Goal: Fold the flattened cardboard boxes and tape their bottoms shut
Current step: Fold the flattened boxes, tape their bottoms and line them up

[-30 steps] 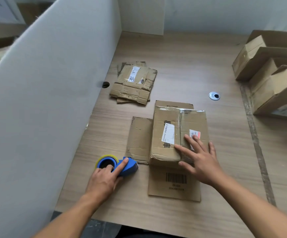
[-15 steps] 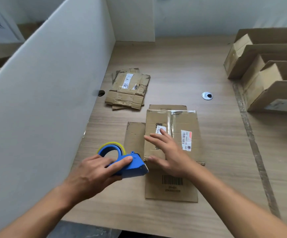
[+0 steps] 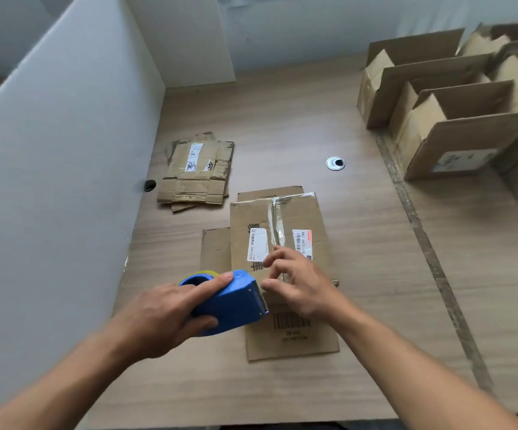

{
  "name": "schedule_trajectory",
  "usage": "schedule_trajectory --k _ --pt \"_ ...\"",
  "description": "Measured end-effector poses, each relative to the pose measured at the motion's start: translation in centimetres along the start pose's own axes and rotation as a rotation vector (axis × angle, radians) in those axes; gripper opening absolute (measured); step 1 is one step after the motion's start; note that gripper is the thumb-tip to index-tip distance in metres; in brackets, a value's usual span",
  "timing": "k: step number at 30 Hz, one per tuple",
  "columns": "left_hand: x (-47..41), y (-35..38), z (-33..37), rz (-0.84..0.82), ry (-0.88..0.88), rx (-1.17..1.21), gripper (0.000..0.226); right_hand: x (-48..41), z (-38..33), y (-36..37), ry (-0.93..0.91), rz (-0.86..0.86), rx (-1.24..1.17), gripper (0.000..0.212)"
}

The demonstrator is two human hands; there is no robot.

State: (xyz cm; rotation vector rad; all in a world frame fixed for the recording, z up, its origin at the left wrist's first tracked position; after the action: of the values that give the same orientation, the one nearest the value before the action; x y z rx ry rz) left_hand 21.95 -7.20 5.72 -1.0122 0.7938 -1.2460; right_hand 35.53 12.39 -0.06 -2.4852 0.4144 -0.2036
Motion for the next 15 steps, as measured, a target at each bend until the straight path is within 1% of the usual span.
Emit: schedule_trajectory --k 2,5,7,8,10,12,15 --pt "-0.7 -0.1 -0.4 -0.076 -0.008 0.060 0.067 1.8 1.3 -1.7 0.098 0.092 -0.094 0.029" --pt "-1.3 -1.3 -1.9 -0.183 -0.083 0.071 0.061 5.8 6.5 -5.5 0.330 0.277 -0.287 0.028" --pt "-1.6 -1.7 -3.3 -0.300 -0.154 0.049 0.057 8.3 10.5 -7.9 0.482 0.418 -0.320 0.023" --pt "-1.7 -1.6 -3.9 -0.355 -0.192 0.050 0.056 9.1 11.9 -8.4 0.541 0.443 -0.318 0.022" --pt "-2.4 -1.4 -4.6 -0.414 -0.252 0.111 0.056 9.2 13.1 -8.4 0.601 0.415 -0.319 0.024" --pt "-3.0 -1.2 -4.9 -0.459 -0.294 0.171 0.057 8.6 12.9 -7.6 0.602 0.373 -0.310 0.026" --pt "-3.5 -1.2 -5.2 -0.495 -0.356 0.261 0.048 7.8 13.0 -6.5 0.621 0.337 -0.260 0.031"
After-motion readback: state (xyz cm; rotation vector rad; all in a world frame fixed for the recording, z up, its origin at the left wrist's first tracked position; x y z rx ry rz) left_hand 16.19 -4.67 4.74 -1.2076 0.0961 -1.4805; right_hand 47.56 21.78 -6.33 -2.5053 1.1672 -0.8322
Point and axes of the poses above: each hand's wrist, its own x-axis away from the middle knuckle, its own y-axis out of the palm, z = x × y, the point moved 4 cm from there along -x, towards the middle knuckle, and after that the axes turned 9 degrees about x, right-handed, at the moved point
